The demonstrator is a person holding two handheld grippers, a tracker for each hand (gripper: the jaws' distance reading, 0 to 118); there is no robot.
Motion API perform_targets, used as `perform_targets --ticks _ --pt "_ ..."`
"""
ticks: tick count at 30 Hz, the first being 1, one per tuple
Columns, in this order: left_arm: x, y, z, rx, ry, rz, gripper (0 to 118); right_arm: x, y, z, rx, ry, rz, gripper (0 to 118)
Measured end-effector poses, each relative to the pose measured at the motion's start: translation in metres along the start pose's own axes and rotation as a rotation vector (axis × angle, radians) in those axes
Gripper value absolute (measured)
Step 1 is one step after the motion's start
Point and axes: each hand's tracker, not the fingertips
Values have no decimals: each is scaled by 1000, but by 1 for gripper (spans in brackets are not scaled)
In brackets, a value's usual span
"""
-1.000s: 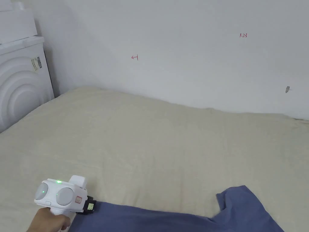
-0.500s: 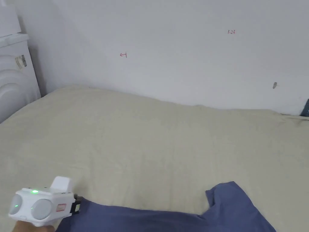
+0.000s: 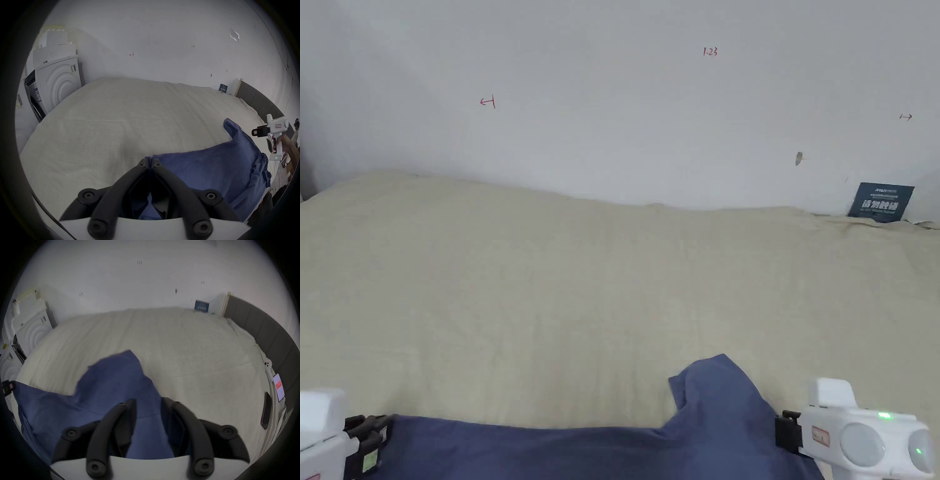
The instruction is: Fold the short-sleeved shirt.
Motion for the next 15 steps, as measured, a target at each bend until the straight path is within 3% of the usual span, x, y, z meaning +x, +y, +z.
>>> perform_targets --ticks 7,9,10,15 --pt "-1 -9 -6 -12 13 24 0 6 4 -48 -147 24 11 40" --pt "-2 -10 -8 -16 19 30 0 3 3 -50 -145 21 26 21" --pt "-3 -10 -9 -16 19 33 0 1 3 -48 -135 27 40 1" --pt "-16 -15 -10 -22 23 37 0 -1 3 -29 -83 31 59 2"
